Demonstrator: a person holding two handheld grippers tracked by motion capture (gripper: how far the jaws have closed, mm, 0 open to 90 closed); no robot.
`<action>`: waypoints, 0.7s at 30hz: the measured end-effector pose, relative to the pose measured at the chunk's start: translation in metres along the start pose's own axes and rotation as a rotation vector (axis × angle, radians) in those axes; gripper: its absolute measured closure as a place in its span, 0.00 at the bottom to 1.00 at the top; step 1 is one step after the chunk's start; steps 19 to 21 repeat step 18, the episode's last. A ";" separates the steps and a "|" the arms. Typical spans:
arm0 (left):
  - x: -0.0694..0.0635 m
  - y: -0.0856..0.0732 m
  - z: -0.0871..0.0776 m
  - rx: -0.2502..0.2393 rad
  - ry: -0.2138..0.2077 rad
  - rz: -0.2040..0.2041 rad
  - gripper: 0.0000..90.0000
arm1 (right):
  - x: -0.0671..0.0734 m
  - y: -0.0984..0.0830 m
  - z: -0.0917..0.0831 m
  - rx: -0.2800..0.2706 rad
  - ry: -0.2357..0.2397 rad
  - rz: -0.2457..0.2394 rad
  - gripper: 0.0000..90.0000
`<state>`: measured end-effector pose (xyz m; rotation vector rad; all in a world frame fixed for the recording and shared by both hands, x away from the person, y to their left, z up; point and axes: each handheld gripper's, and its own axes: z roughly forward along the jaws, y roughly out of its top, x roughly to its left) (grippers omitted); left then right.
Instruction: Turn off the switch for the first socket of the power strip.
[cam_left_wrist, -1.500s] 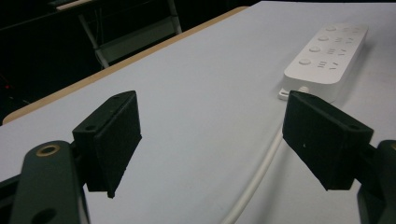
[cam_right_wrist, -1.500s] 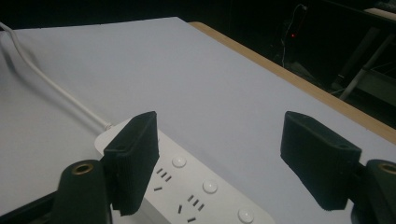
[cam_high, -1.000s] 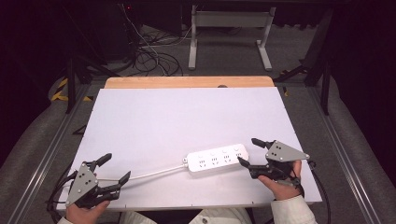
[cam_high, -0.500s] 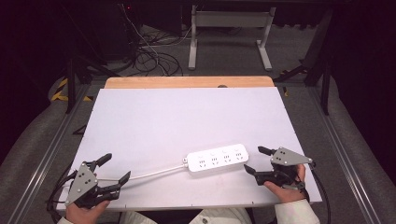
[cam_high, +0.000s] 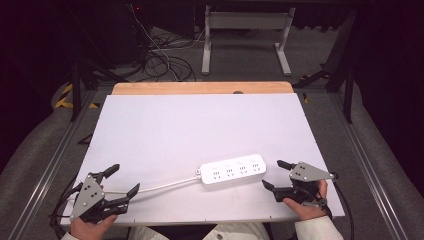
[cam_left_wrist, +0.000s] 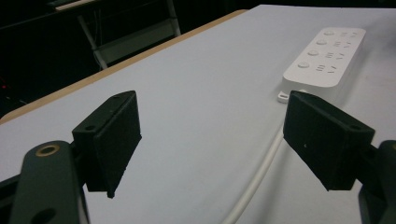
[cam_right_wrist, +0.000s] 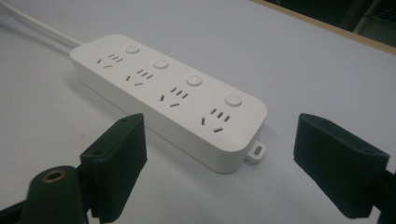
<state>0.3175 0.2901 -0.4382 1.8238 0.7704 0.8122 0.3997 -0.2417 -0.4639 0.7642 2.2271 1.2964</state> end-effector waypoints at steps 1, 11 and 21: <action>0.000 0.000 0.000 0.000 0.000 0.000 0.22 | 0.000 0.000 -0.001 -0.002 -0.005 -0.003 0.20; 0.001 0.000 0.000 -0.002 0.008 0.003 0.22 | 0.001 0.002 -0.002 -0.006 -0.021 0.004 0.20; 0.000 -0.001 0.001 -0.004 0.008 0.003 0.21 | 0.000 0.002 -0.004 -0.012 -0.027 0.001 0.20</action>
